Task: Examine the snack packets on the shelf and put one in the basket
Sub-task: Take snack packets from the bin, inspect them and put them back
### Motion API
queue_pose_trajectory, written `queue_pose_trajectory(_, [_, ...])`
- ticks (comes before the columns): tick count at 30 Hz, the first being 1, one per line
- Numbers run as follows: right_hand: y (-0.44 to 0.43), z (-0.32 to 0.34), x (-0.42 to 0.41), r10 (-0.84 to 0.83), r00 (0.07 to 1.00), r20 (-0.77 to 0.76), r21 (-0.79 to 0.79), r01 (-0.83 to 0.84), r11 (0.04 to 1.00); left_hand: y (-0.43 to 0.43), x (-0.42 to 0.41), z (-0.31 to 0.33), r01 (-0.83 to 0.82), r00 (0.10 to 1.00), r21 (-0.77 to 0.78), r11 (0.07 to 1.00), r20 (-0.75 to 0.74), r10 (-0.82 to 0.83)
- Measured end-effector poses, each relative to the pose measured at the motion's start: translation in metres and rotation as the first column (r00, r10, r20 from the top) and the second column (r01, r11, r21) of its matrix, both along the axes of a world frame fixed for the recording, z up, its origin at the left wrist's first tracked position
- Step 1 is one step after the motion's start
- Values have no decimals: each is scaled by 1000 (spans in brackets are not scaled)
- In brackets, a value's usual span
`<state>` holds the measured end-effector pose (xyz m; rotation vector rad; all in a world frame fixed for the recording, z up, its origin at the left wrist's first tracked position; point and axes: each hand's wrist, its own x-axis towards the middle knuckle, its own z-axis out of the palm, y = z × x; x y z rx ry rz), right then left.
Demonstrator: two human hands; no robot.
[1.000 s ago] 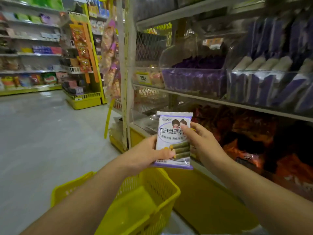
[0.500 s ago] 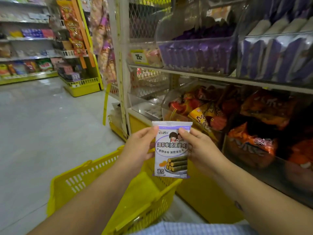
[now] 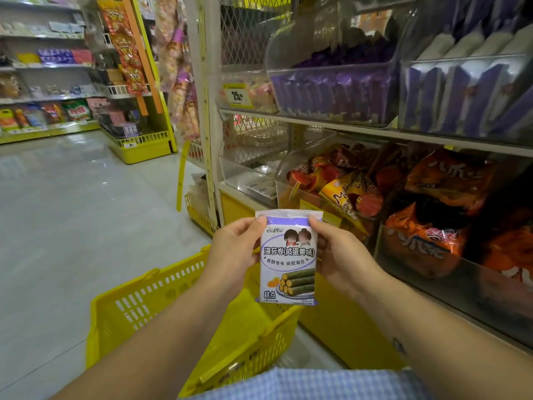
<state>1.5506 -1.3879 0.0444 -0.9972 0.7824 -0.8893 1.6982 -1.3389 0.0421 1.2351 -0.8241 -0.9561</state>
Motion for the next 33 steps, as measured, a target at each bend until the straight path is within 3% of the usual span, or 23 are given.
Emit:
queue_pose_trajectory(5, [0, -1, 3, -18, 999, -31, -30, 17, 999, -2, 2, -3, -20, 1000, 9, 1000, -21, 21])
queue_pose_trajectory(12, [-1, 2, 3, 55, 996, -64, -39, -57, 998, -5, 5, 1, -15, 977, 13, 1000, -212, 17])
queue_pose_trajectory(15, [-2, 5, -6, 213, 968, -134, -81, -225, 971, -5, 8, 5, -17, 947, 2, 1000, -319, 16])
queue_pose_trajectory(19, [0, 7, -16, 462, 845, -270, -44, -490, 871, -4, 16, 12, -30, 903, -4, 1000, -429, 25])
queue_pose_trajectory(21, [0, 9, -19, 466, 846, -258, -14, -486, 874, -3, 18, 14, 22, 911, 30, 999, -413, -8])
queue_pose_trajectory(24, [-1, 13, -20, 413, 894, -172, 21, -416, 909, 4, 21, 17, 254, 926, 83, 964, -309, -218])
queue_pose_trajectory(28, [-6, 18, -24, 285, 956, -74, 87, -278, 957, 11, 28, 18, 518, 844, 128, 846, -238, -481])
queue_pose_trajectory(33, [-9, 21, -25, 227, 974, 2, 122, -225, 967, 10, 25, 15, 491, 864, 126, 862, -192, -465])
